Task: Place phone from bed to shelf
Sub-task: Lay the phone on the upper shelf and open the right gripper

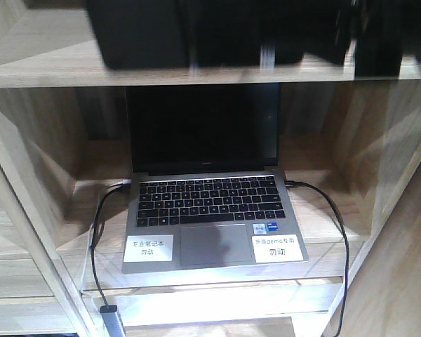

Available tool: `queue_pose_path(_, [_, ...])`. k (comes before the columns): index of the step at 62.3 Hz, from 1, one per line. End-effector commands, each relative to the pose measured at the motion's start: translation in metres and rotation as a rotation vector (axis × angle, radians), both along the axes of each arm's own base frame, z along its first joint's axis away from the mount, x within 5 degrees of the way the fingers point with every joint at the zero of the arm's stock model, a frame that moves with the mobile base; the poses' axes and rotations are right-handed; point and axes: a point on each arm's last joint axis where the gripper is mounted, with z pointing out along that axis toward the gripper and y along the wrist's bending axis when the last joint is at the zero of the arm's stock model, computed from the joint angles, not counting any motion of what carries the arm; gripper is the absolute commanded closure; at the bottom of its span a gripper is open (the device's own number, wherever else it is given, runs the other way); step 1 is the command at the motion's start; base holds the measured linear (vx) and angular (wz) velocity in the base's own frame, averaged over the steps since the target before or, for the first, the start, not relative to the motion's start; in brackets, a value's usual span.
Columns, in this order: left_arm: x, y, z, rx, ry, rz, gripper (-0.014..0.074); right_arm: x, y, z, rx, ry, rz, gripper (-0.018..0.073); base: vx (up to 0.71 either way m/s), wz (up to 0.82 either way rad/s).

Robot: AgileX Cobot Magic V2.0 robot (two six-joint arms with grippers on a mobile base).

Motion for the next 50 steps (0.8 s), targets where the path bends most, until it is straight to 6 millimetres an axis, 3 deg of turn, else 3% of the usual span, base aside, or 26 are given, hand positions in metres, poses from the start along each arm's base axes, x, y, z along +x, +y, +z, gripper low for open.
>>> queue_pose_path(1, [-0.001, 0.000, 0.015, -0.011, -0.108, -0.002, 0.0595, 0.001, -0.001, 0.032, 0.113, -0.081, -0.039, 0.0562, 0.00, 0.00])
queue_pose_path(14, [-0.001, 0.000, 0.015, -0.011, -0.108, -0.002, 0.0595, 0.027, 0.012, 0.047, 0.139, -0.105, -0.015, 0.0562, 0.00, 0.00])
queue_pose_path(27, [-0.001, 0.000, 0.015, -0.011, -0.108, -0.002, 0.0595, 0.059, 0.043, 0.052, 0.165, -0.099, 0.026, 0.0562, 0.00, 0.00])
queue_pose_path(50, [-0.001, 0.000, 0.015, -0.011, -0.108, -0.002, 0.0595, 0.125, 0.082, 0.022, 0.198, -0.020, 0.001, 0.0562, 0.00, 0.00])
